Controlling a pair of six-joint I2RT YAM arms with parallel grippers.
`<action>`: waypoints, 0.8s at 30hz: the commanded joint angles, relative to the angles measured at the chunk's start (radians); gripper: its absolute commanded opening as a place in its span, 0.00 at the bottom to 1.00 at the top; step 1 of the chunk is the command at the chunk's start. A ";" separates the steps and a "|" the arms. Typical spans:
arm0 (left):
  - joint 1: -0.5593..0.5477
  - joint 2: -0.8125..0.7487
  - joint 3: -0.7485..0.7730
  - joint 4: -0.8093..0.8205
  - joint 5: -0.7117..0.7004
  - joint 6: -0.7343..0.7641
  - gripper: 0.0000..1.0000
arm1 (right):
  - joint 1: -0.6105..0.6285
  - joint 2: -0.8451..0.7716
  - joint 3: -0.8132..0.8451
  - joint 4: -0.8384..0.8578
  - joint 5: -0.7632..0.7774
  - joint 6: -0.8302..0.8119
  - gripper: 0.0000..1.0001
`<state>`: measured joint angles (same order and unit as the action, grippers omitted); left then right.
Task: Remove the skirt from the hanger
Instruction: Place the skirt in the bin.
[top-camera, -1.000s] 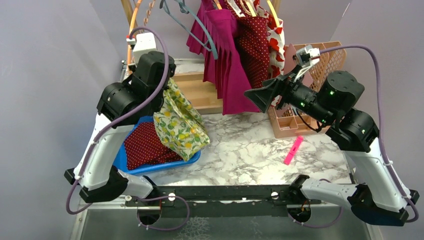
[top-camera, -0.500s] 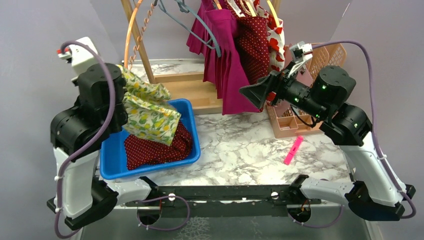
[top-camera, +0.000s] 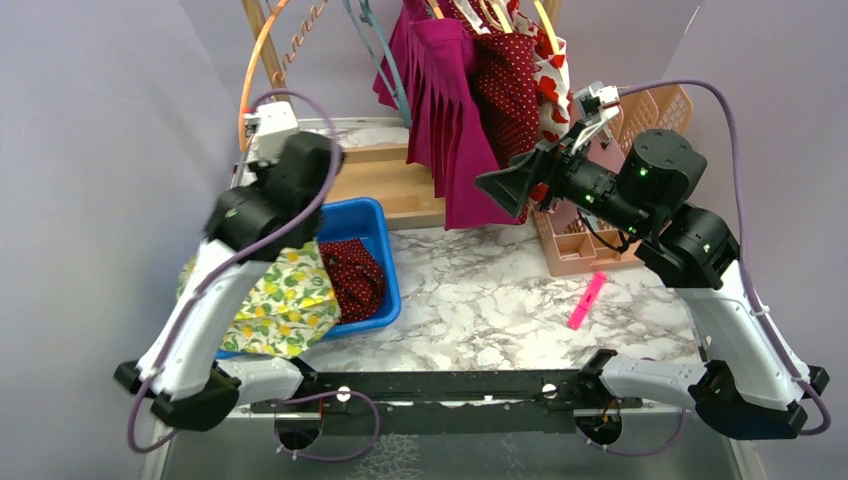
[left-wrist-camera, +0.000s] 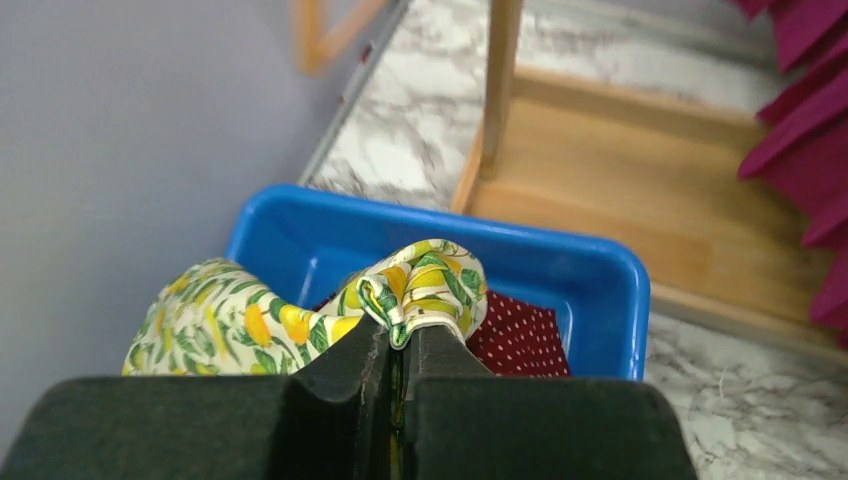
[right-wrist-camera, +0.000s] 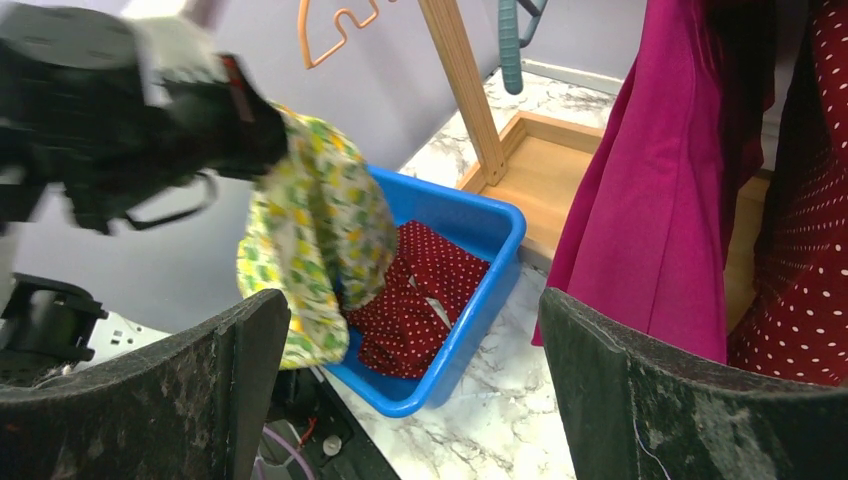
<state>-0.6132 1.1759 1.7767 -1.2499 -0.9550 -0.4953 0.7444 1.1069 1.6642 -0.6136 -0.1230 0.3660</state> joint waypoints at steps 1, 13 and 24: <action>0.051 0.068 -0.108 0.102 0.099 -0.159 0.00 | -0.001 -0.020 0.012 0.027 -0.006 0.009 1.00; 0.282 0.112 -0.121 0.305 0.335 -0.107 0.00 | 0.000 -0.037 0.008 0.008 0.003 0.018 1.00; 0.292 -0.235 -0.672 0.349 0.404 -0.372 0.00 | 0.000 -0.051 -0.034 0.014 0.012 0.006 1.00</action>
<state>-0.3283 1.0172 1.2396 -0.9302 -0.6205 -0.7444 0.7444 1.0725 1.6531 -0.6140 -0.1215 0.3763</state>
